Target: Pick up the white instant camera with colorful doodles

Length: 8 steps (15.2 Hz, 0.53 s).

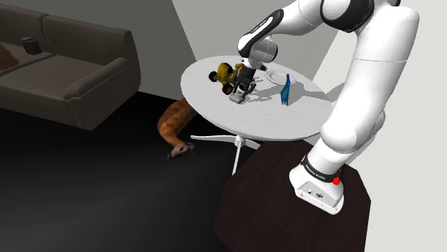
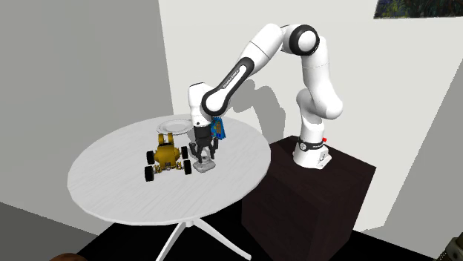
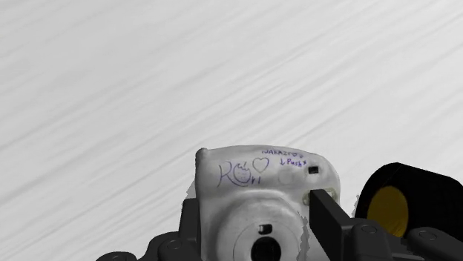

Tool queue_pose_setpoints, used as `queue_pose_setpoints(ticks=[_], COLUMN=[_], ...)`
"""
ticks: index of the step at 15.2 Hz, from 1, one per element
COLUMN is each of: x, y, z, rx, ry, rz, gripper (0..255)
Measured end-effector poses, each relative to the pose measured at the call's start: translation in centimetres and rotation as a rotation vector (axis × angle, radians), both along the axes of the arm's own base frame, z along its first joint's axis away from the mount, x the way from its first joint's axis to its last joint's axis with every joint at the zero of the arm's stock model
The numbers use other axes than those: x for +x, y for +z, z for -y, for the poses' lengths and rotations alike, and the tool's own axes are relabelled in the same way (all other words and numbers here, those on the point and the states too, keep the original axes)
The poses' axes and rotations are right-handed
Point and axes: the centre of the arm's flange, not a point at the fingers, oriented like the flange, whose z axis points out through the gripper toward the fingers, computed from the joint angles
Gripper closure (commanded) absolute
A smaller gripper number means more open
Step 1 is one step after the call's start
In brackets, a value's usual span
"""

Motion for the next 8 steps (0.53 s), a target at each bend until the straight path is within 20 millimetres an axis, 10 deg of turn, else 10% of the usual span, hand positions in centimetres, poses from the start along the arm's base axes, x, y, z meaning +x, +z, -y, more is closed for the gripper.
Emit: queue_pose_setpoints(ticks=[8], x=[0.0], y=[1.4], z=[0.0], rx=[-0.001], ry=[-0.001], rz=[-0.001], gripper=[255])
